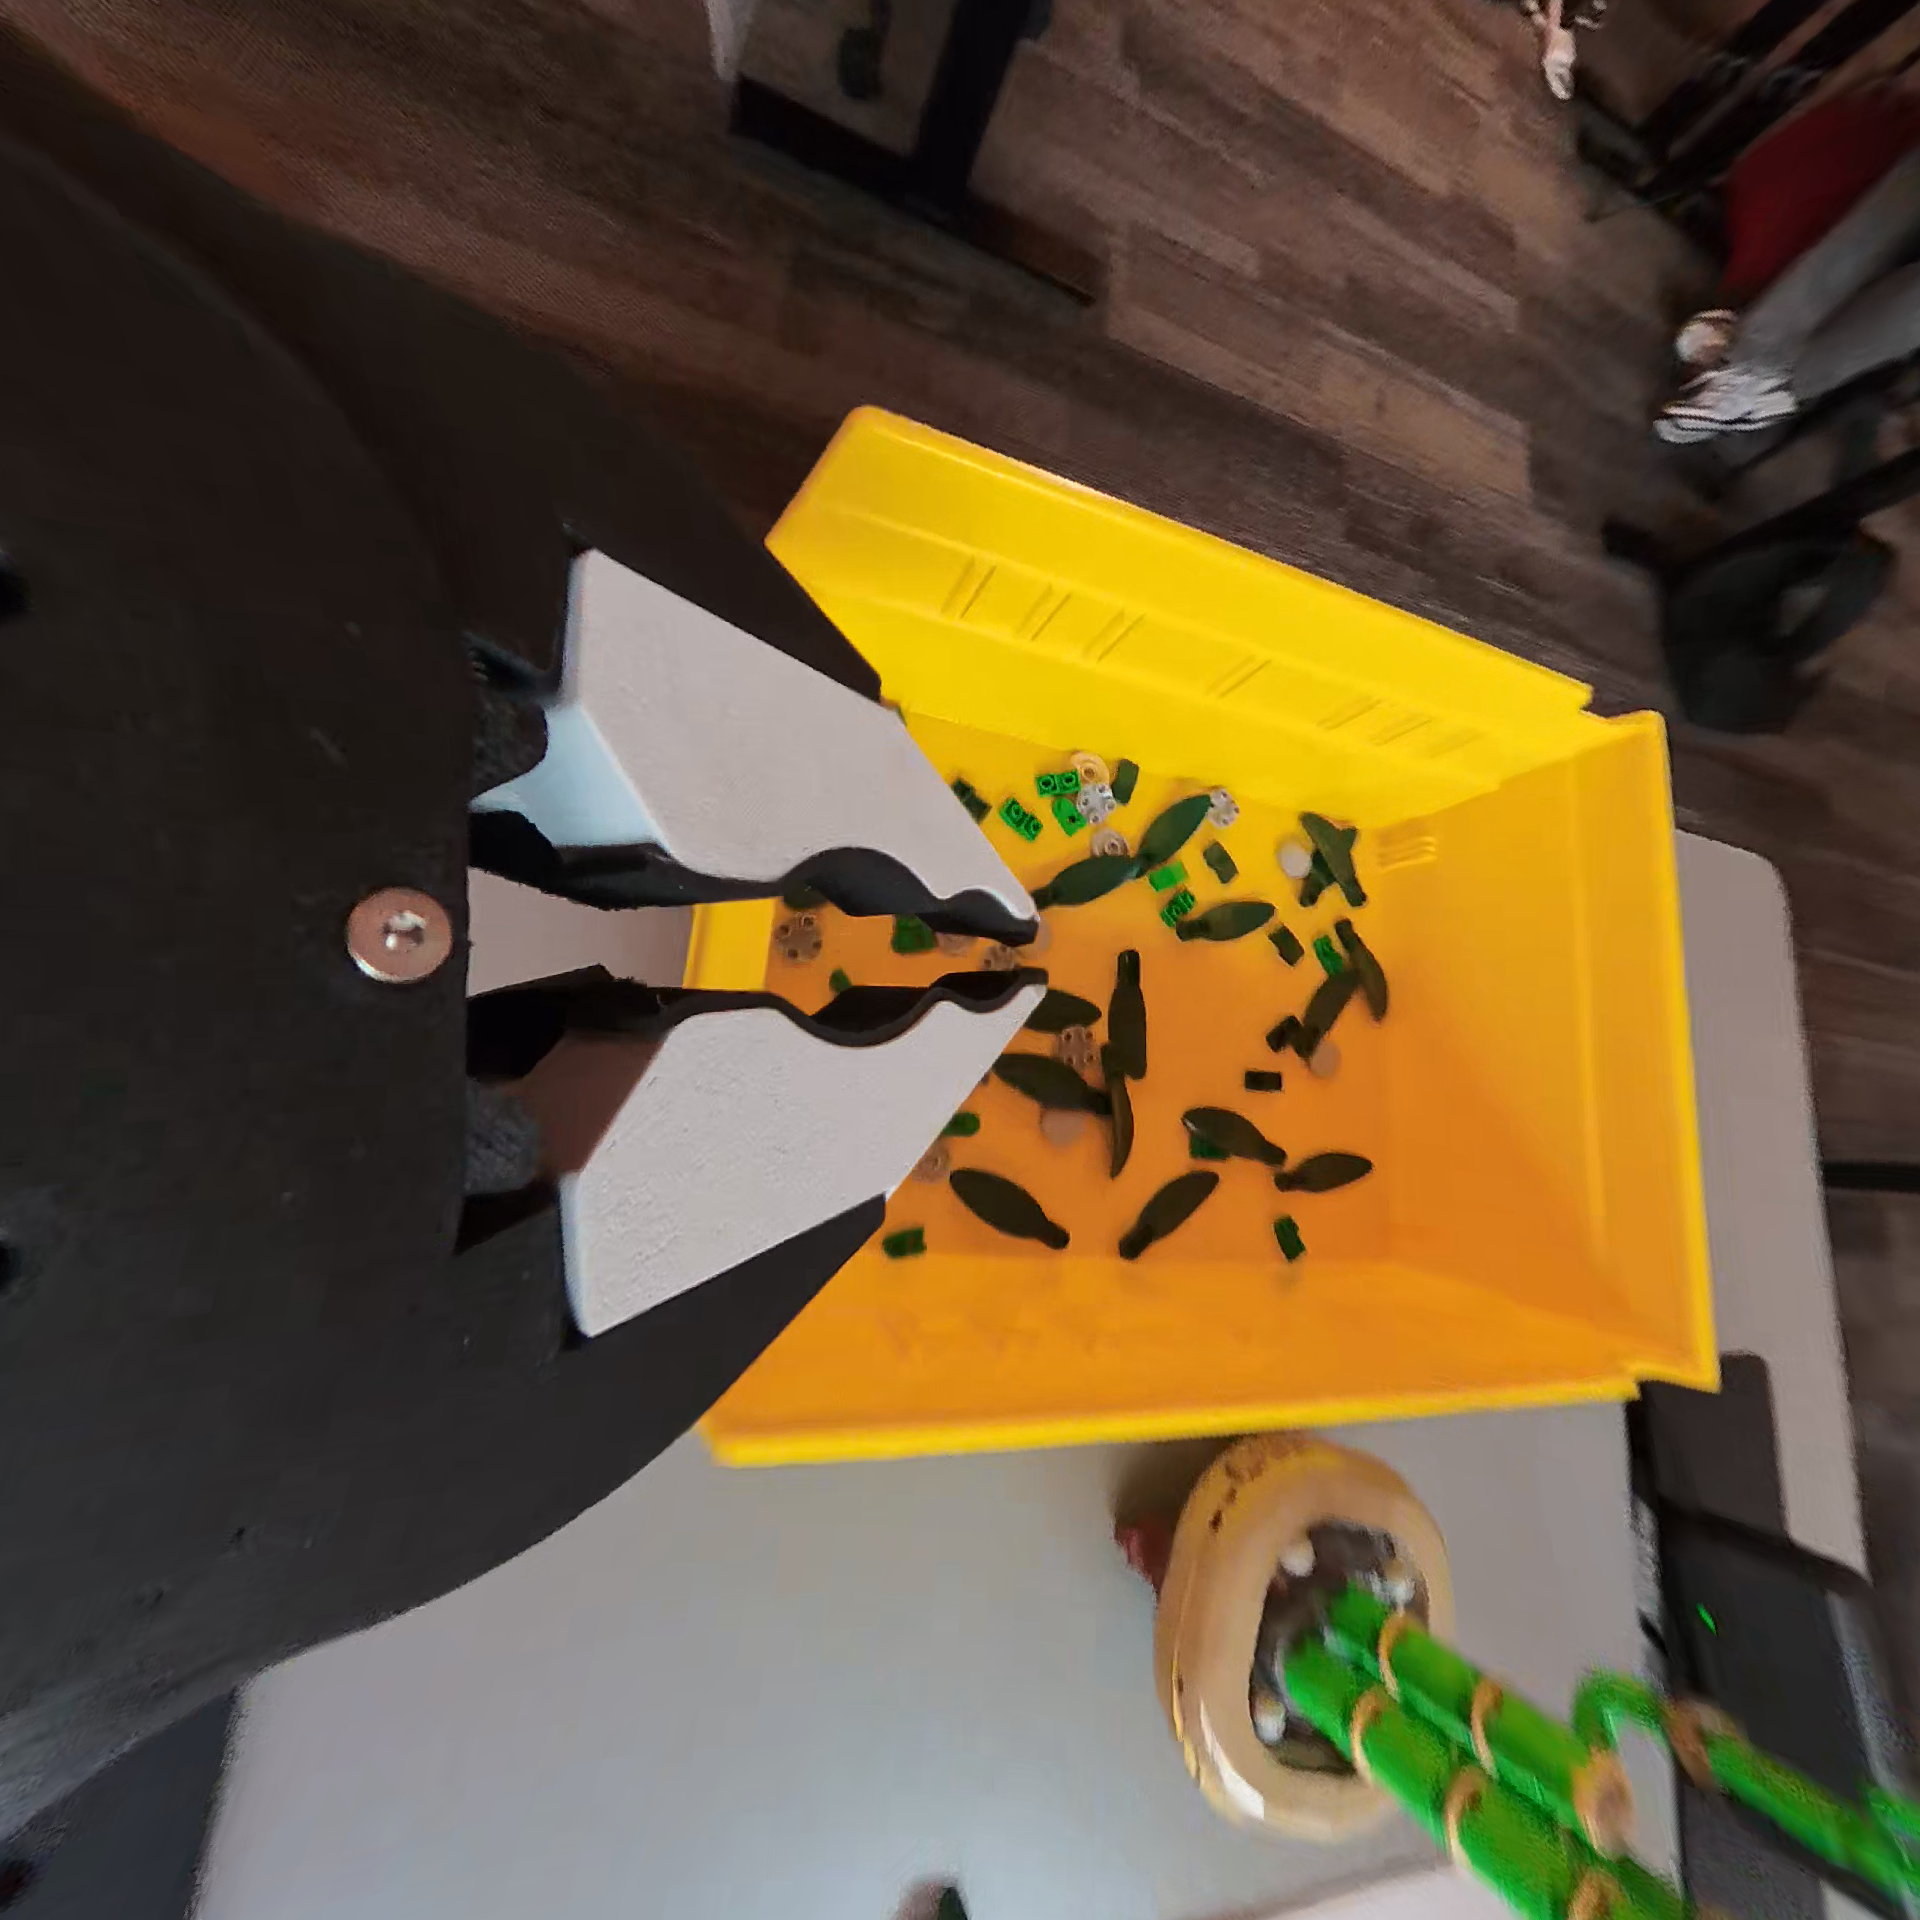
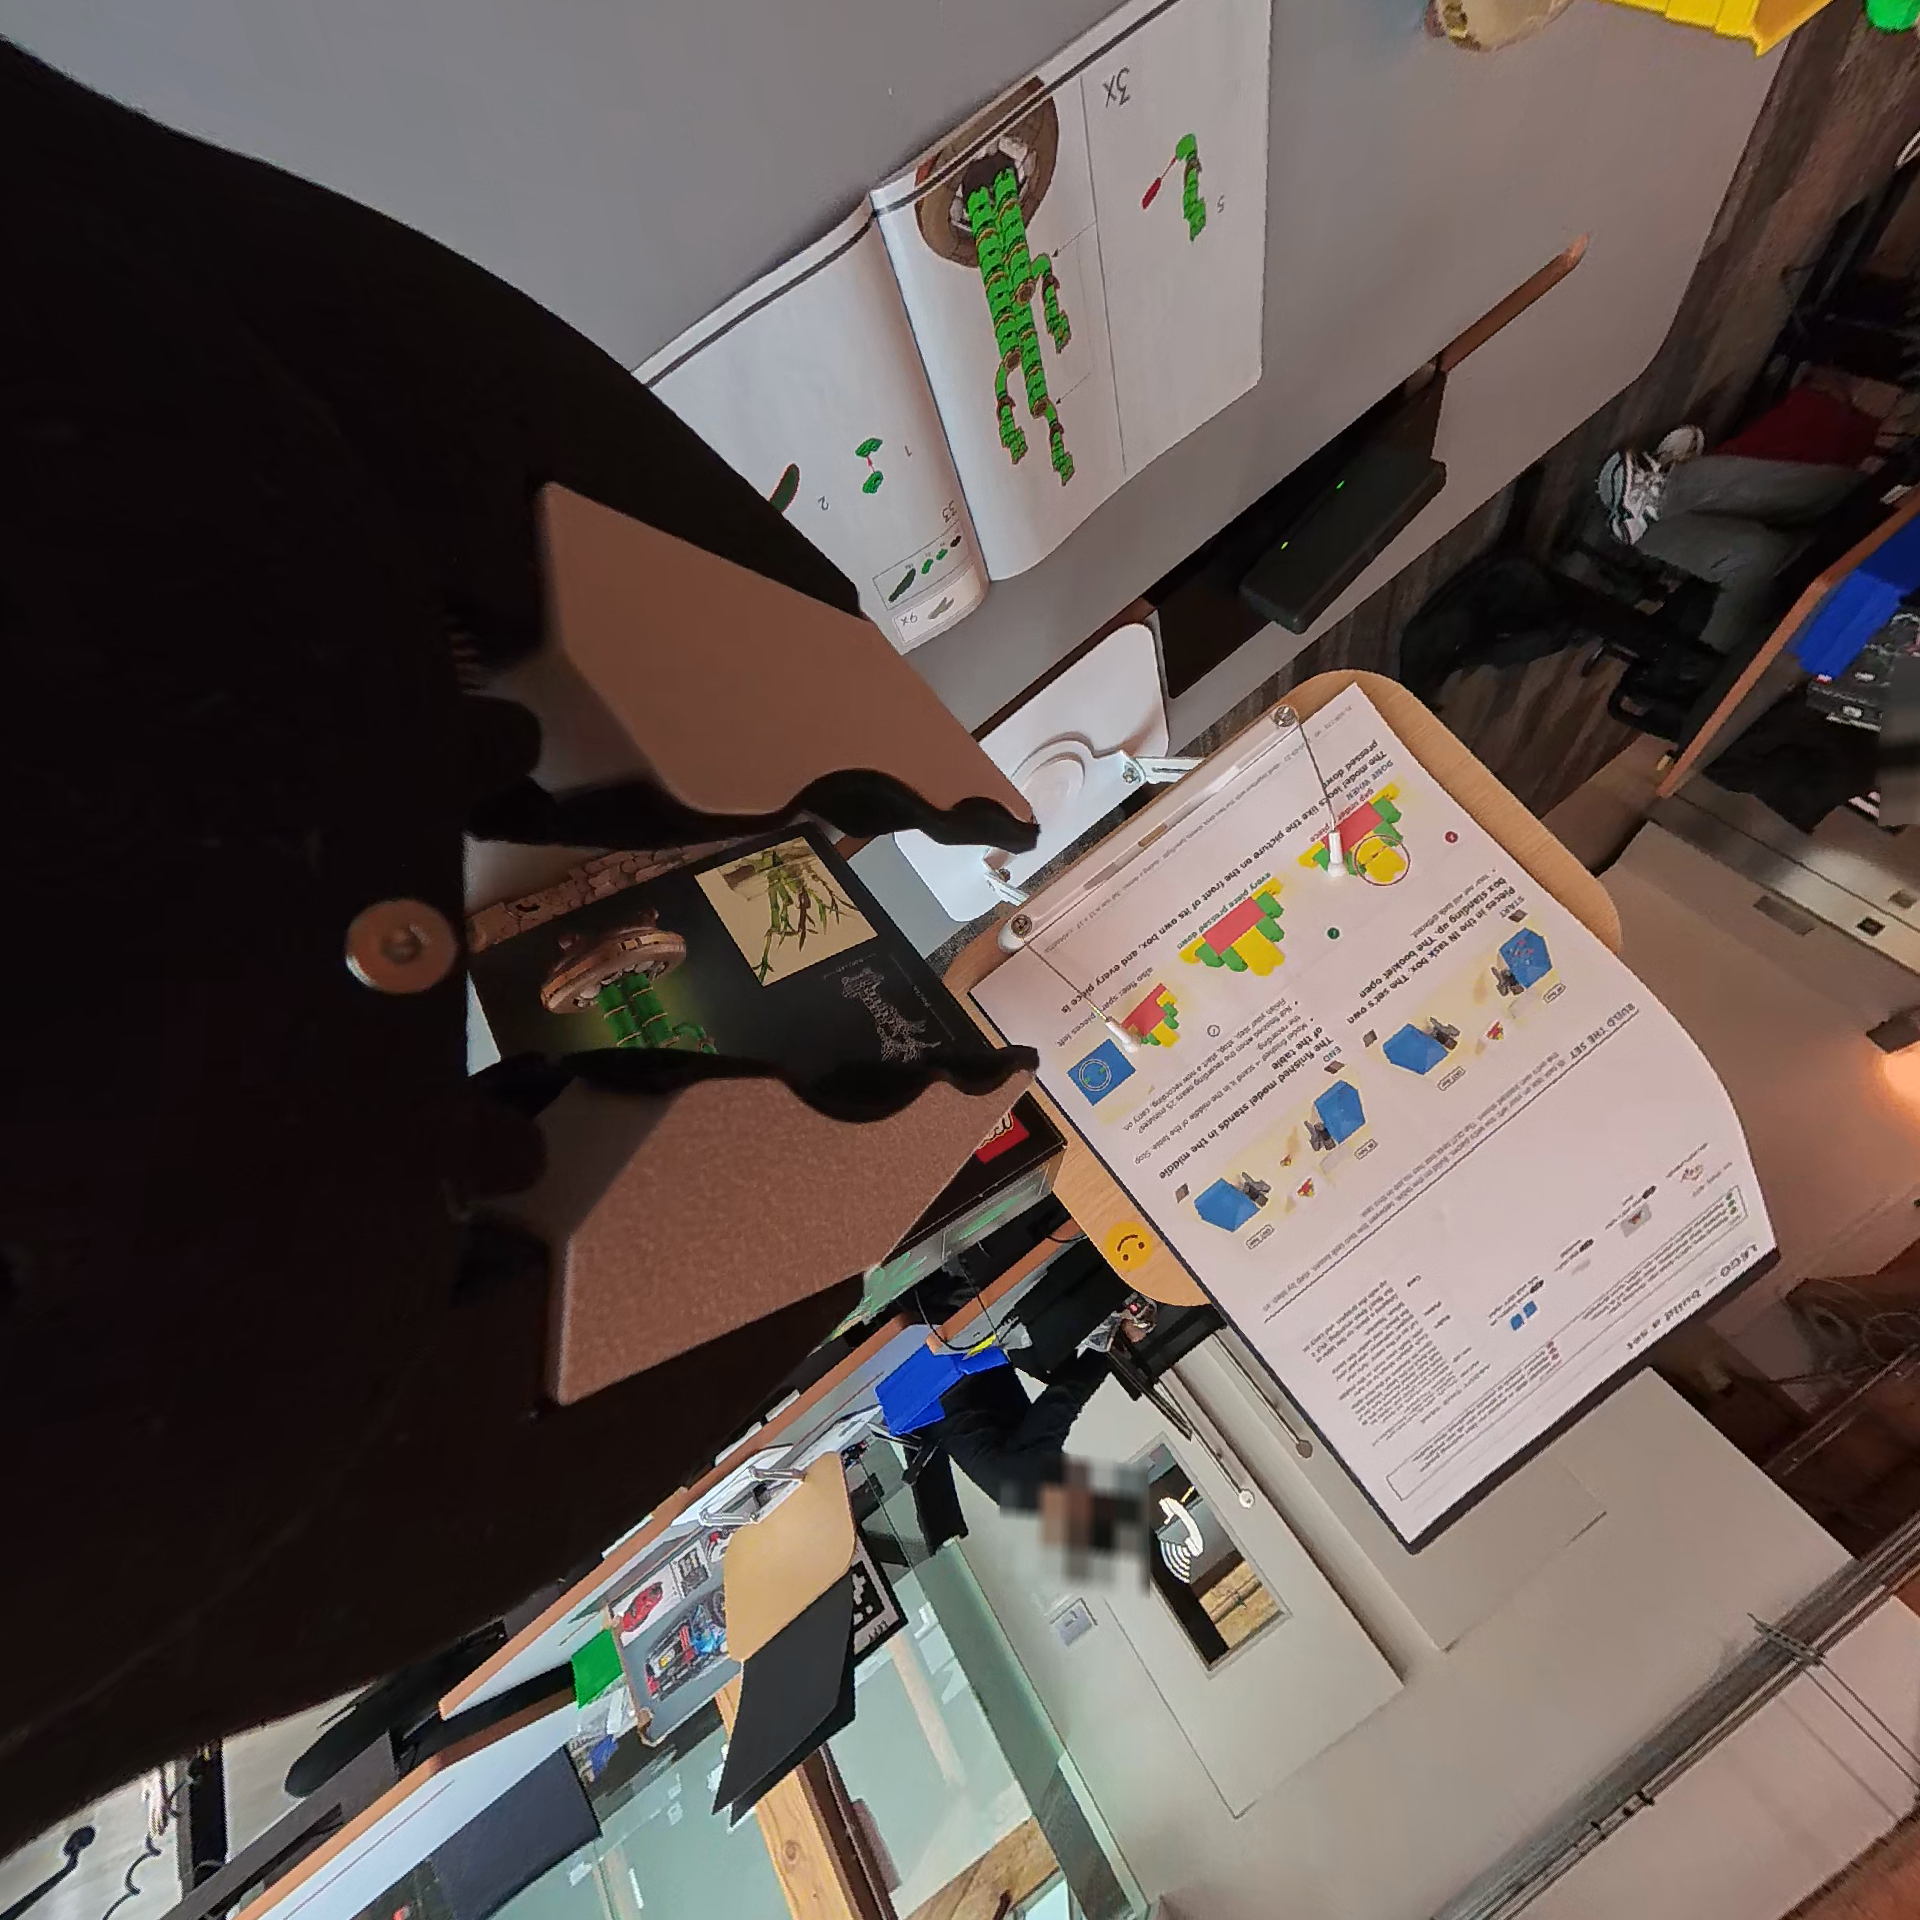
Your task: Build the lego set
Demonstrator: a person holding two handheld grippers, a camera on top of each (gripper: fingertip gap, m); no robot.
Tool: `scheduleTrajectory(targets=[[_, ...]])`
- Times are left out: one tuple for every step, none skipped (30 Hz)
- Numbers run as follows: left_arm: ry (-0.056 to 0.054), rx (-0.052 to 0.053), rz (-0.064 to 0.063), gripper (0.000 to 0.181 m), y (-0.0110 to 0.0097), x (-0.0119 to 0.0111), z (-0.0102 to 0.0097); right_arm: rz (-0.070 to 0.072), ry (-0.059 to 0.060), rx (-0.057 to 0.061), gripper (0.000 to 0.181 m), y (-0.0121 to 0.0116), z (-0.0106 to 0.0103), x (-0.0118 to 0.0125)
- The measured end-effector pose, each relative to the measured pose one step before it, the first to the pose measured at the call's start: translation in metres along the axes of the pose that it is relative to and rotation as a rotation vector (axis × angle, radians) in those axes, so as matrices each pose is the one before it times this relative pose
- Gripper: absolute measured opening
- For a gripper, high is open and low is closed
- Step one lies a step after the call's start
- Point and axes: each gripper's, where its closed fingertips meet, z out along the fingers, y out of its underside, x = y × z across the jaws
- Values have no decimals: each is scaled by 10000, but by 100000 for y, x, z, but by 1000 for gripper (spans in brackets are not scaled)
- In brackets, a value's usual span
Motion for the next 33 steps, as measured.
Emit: scheduleTrajectory(targets=[[-116,-270,-81,4,74,-487,1007,1,-26,-30,38,46,10,-71],[-130,-236,-182,3,44,-519,969,1,-37,-34,38,73,13,-77],[-88,-246,-271,0,94,-476,924,-12,-23,-44,38,87,-4,-51],[42,-251,-258,0,137,-228,873,-28,-11,-49,38,108,-9,-23],[82,-284,-187,0,213,-109,837,-25,-11,-44,38,93,-7,-18],[1,-321,-140,0,293,-169,795,3,-18,-32,38,83,-5,3],[-46,-335,-93,3,318,-179,755,29,-32,-18,38,62,1,-23],[5,-341,-53,7,315,-70,746,34,-26,-9,38,50,22,3],[35,-300,-81,11,224,-23,744,23,-5,-5,38,53,30,20],[68,-249,-107,14,115,35,717,11,-14,-14,38,60,41,-1],[150,-230,-105,18,84,167,679,3,-26,-29,38,82,39,-39],[121,-233,-101,20,61,131,625,-7,-9,-35,38,78,50,-18],[-3,-257,-55,22,89,-63,579,-12,13,-28,38,72,25,13],[-49,-253,-2,26,110,-93,505,-6,18,-20,39,44,8,23],[-58,-230,28,27,114,-104,445,2,8,-15,39,36,-7,26],[-69,-194,39,27,105,-105,397,7,-1,-7,39,37,-16,21],[-46,-166,28,26,113,-64,334,7,18,-1,40,32,-43,74],[11,-148,11,26,127,29,284,17,29,2,40,27,-55,94],[39,-112,-1,24,109,66,231,23,14,7,40,41,-60,89],[34,-99,7,22,129,75,183,25,16,8,40,47,-52,101],[-28,-88,30,20,143,-6,140,19,22,3,40,53,-55,113],[-160,-31,18,18,87,-190,98,10,16,-17,40,91,-40,84],[-174,34,10,18,16,-192,65,-3,10,-39,40,115,-62,75],[-58,44,20,17,-6,-24,76,-15,29,-43,40,106,-69,93],[-5,-11,18,15,44,42,97,-13,45,-28,40,74,-97,108],[15,-67,35,14,104,68,133,1,27,-3,40,23,-106,95],[50,-27,37,13,24,99,96,17,16,21,40,-5,-105,86],[32,25,11,9,-68,69,9,26,19,27,39,-28,-100,84],[-24,-29,10,9,16,-15,13,21,12,15,40,-2,-83,64],[-20,-14,33,9,-3,12,-3,6,12,10,40,16,-53,63],[-15,2,73,7,13,28,8,4,4,4,39,12,-38,29],[-56,12,65,7,16,-28,-17,5,-11,-1,40,29,-17,-8],[-69,0,32,7,51,-77,-42,-2,-12,-8,39,32,-10,-7]])
